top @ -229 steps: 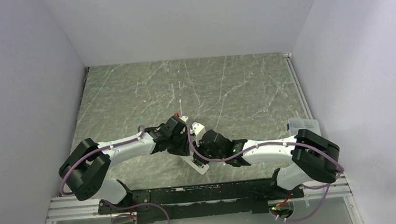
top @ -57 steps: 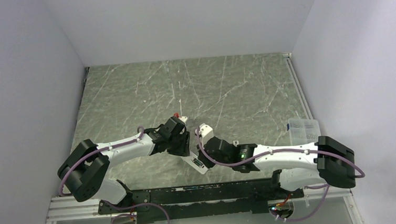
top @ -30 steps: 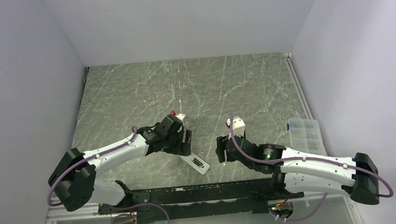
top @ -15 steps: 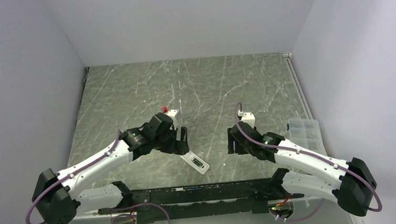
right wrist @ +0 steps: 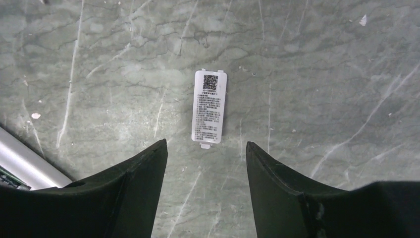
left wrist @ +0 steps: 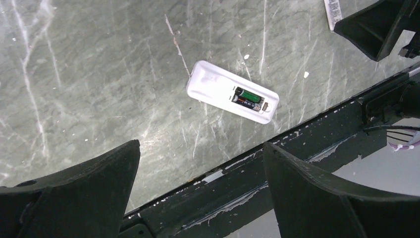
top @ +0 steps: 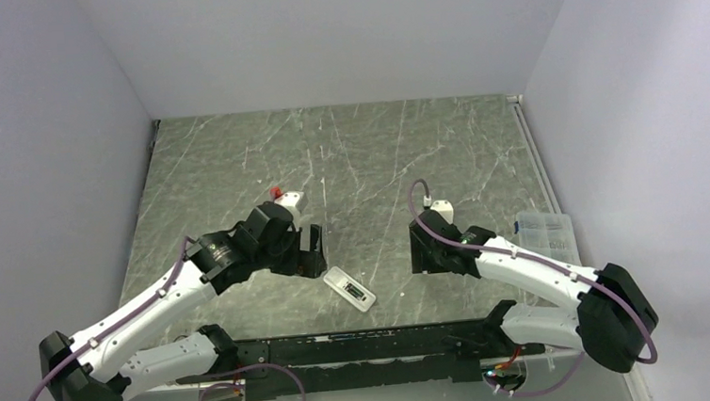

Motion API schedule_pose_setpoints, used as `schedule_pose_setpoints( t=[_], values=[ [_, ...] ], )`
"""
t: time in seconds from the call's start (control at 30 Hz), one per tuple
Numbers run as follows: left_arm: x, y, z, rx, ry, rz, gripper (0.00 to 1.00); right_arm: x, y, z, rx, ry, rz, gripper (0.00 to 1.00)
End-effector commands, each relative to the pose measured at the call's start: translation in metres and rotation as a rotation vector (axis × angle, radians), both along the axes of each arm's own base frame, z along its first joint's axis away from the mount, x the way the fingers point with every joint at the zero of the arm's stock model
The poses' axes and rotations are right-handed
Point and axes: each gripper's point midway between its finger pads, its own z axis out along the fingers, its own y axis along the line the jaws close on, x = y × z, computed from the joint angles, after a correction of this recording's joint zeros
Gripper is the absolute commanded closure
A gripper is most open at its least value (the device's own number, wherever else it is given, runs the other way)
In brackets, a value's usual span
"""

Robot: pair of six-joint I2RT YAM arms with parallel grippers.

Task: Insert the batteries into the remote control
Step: Pick up the battery cover at the center of the board.

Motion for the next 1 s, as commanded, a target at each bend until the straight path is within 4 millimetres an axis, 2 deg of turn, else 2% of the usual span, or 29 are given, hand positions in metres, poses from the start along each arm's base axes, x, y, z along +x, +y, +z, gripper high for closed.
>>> schedule_pose_setpoints(
  t=[0.0, 0.33, 0.43, 0.97],
  values=[
    [0.003, 0.011, 0.022, 0.014, -0.048, 0.034, 0.0, 0.015, 0.015, 0.008, 0.042, -0.016, 0.042, 0.4],
    [-0.001, 0.021, 0.038, 0.031, -0.072, 0.023, 0.01, 0.02, 0.015, -0.007, 0.022, 0.046, 0.054, 0.5],
    [-0.002, 0.022, 0.038, 0.03, -0.079, 0.017, 0.01, 0.018, 0.015, -0.011, 0.024, 0.06, 0.058, 0.54],
    [-0.006, 0.025, 0.034, 0.021, -0.084, 0.014, 0.01, 0.006, 0.005, -0.028, 0.008, 0.104, -0.004, 0.6]
  ],
)
